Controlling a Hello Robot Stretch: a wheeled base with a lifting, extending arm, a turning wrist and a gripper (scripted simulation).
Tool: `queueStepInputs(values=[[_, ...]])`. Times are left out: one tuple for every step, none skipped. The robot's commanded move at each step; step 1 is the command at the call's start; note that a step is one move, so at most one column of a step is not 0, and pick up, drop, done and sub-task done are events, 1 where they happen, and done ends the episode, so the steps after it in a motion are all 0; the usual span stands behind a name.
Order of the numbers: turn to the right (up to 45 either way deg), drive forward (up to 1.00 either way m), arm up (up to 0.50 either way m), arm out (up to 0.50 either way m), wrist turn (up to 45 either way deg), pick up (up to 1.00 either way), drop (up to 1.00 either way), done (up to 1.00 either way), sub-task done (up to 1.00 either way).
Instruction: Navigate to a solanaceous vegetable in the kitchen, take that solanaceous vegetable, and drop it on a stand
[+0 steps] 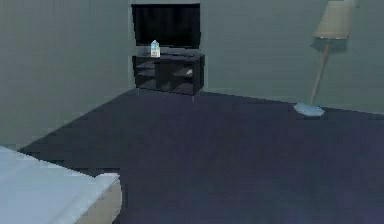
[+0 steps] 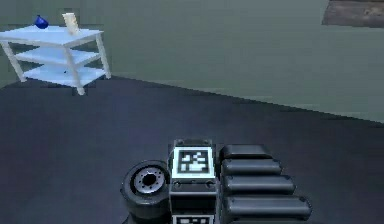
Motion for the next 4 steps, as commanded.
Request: queueStepInputs(values=[[0.0, 1.00, 0.00, 0.00, 0.0, 0.00, 0.00, 0.00, 0.00], [24.0, 0.00, 0.00, 0.00, 0.0, 0.00, 0.00, 0.00, 0.00], [0.0, 0.05, 0.00, 0.00, 0.0, 0.00, 0.00, 0.00, 0.00], [-42.0, 0.00, 0.00, 0.00, 0.0, 0.00, 0.00, 0.00, 0.00]])
